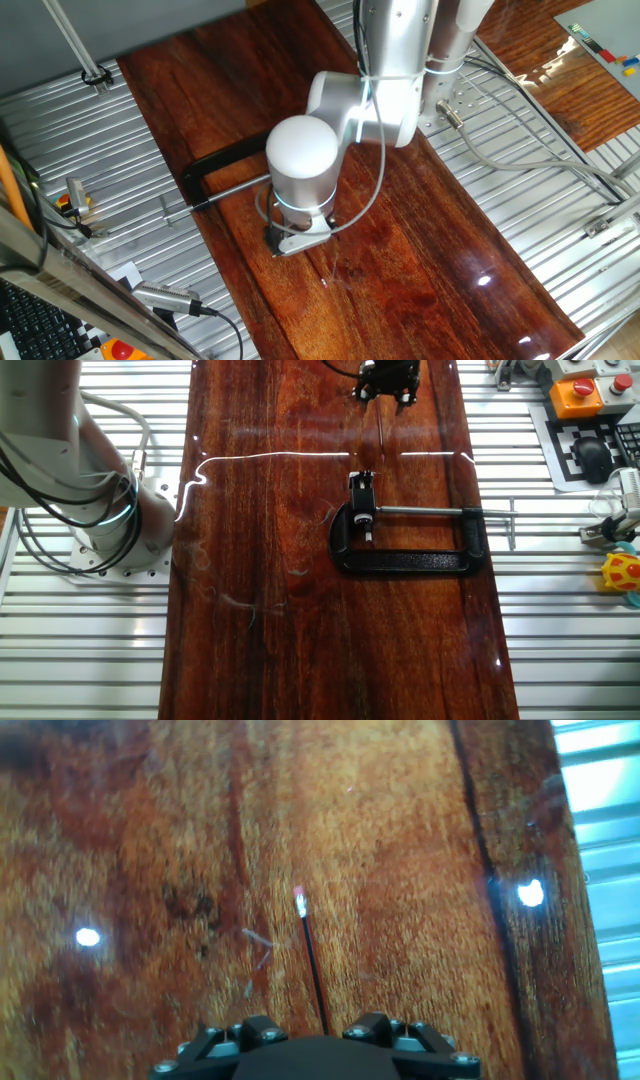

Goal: Insert the pencil into the pencil sharpener

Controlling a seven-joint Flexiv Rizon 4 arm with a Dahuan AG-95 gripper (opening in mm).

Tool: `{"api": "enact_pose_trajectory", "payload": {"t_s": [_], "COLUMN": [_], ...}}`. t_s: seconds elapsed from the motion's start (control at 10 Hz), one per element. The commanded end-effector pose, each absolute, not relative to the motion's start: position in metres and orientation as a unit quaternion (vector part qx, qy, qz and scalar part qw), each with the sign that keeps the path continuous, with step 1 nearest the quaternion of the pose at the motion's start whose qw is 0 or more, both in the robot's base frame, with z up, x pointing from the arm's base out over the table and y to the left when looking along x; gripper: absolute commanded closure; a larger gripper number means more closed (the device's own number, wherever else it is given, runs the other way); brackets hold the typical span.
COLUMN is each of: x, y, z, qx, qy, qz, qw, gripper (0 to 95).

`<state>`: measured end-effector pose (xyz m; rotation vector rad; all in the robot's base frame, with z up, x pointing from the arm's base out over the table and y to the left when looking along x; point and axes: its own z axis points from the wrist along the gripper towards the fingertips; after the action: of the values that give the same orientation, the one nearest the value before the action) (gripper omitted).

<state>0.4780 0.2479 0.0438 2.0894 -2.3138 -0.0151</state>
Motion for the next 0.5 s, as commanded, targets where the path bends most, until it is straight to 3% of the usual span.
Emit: {"api": "enact_pose_trajectory", "payload": {"t_s": [0.1,0.5], "x": [0.4787,0.4787], "y": [0.2490,0.2490], "z": [0.0439,0.0439], "qx": [0.658,0.654], "qy": [-0.753,-0.756], "qz": [-0.017,-0.016], "qw": [0.003,-0.006], "gripper": [38.0,38.0]}}
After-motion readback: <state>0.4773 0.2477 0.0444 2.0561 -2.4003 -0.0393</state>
